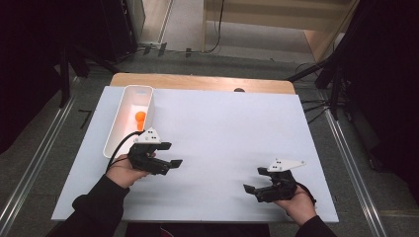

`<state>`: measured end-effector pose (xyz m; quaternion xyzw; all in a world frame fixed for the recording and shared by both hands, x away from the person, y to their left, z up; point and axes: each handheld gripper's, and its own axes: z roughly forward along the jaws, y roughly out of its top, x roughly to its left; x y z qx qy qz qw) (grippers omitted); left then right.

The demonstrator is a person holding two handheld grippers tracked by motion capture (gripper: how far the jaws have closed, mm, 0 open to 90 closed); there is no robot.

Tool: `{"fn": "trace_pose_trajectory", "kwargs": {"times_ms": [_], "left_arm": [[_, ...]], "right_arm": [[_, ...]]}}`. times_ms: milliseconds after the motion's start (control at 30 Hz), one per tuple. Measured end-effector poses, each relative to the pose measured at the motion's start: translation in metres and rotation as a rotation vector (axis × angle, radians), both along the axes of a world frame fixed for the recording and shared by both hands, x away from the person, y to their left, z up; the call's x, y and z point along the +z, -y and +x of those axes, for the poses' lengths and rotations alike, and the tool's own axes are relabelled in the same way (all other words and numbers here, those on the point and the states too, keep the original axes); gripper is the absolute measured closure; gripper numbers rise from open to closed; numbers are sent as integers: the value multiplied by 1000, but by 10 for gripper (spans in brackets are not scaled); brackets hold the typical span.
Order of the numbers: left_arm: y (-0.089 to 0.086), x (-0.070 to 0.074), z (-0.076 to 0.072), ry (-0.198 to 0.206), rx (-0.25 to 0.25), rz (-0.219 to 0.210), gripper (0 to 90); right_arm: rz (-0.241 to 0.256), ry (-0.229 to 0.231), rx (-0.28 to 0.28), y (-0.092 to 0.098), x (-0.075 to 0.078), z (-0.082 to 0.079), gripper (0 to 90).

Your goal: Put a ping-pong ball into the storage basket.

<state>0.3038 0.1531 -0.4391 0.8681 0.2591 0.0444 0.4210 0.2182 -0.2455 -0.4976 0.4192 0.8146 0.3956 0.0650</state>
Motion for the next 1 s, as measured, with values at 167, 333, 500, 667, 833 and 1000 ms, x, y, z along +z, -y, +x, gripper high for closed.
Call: {"fn": "trace_pose_trajectory", "kwargs": {"times_ms": [167, 333, 500, 667, 833, 1000], "left_arm": [[-2, -5, -3, -3, -2, -5, 252], [-3, -8, -7, -1, -18, 4, 252], [-5, -13, -10, -8, -27, 13, 252], [-7, -17, -13, -8, -35, 22, 252], [-9, -23, -15, -19, -39, 36, 252], [-11, -28, -18, -23, -53, 45, 252]], "right_arm": [[-1, 0, 3, 0, 0, 0, 124], [-1, -1, 3, 0, 0, 0, 124], [-2, 0, 2, 0, 0, 0, 124], [-1, -1, 4, 0, 0, 0, 123], [-2, -1, 4, 0, 0, 0, 124], [-3, -1, 3, 0, -1, 0, 124]]}}
